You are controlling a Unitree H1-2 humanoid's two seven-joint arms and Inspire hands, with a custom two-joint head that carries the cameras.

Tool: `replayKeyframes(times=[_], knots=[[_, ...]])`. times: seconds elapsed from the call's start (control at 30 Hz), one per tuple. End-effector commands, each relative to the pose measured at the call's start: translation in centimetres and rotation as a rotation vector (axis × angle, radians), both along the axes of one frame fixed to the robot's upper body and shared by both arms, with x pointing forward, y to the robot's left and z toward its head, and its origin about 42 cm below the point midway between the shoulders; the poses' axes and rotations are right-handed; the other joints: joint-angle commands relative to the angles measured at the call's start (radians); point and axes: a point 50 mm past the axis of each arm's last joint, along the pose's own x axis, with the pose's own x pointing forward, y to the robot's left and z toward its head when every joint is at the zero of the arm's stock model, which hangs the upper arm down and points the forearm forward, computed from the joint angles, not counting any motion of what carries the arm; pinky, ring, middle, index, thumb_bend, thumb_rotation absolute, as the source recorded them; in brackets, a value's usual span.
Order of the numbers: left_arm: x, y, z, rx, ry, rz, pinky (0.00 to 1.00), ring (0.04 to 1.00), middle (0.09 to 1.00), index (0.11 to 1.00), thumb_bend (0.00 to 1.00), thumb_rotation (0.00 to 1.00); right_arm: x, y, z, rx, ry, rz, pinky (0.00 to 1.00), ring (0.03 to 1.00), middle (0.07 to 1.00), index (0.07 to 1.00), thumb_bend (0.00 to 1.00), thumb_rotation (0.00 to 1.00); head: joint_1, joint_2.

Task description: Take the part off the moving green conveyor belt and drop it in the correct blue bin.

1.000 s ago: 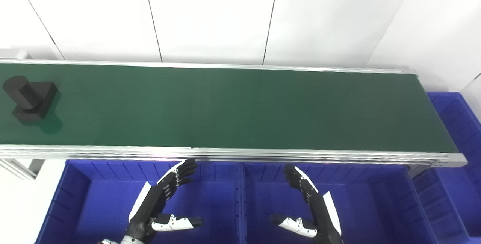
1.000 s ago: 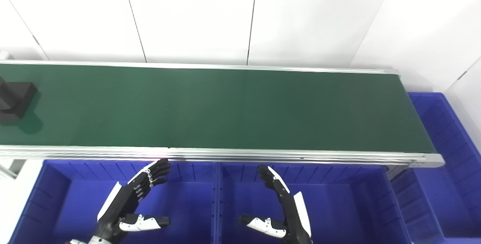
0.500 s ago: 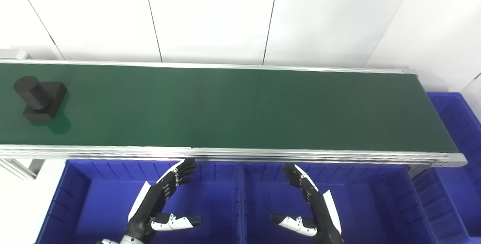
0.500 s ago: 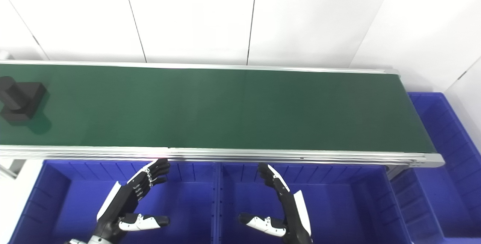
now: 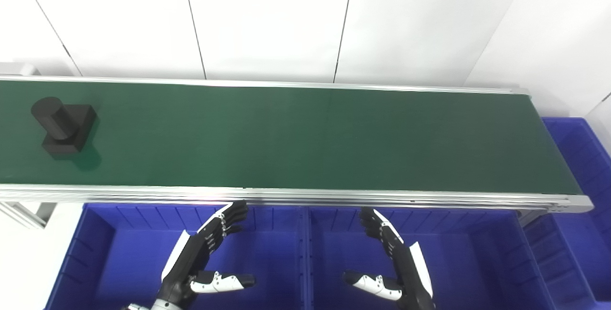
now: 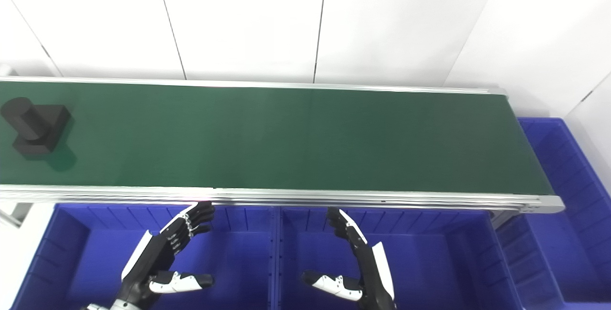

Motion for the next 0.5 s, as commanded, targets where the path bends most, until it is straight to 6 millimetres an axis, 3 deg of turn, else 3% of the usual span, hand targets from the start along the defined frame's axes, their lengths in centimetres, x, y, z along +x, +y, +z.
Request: replayKeyframes(times=[0.0,0.47], knots=[[0.57,-0.2,1.22,-0.002,-0.075,-0.003,0.82,0.864,0.87,0.857,0.93,0.32,0.37,0.21,0.96,0.015,-0.063,0.01,0.81,0.841,0.847,0.867,0.98,0.55,0.001,0.001],[0.31,-0.34,1.08,-0.033,-0.063,-0.015,0.84,0.877,0.879,0.863,0.93,0.3,0.14,0.06,1.03,0.018,-0.063,0.008,0.8,0.823,0.837,0.86,0.97,0.52,0.005,0.001]])
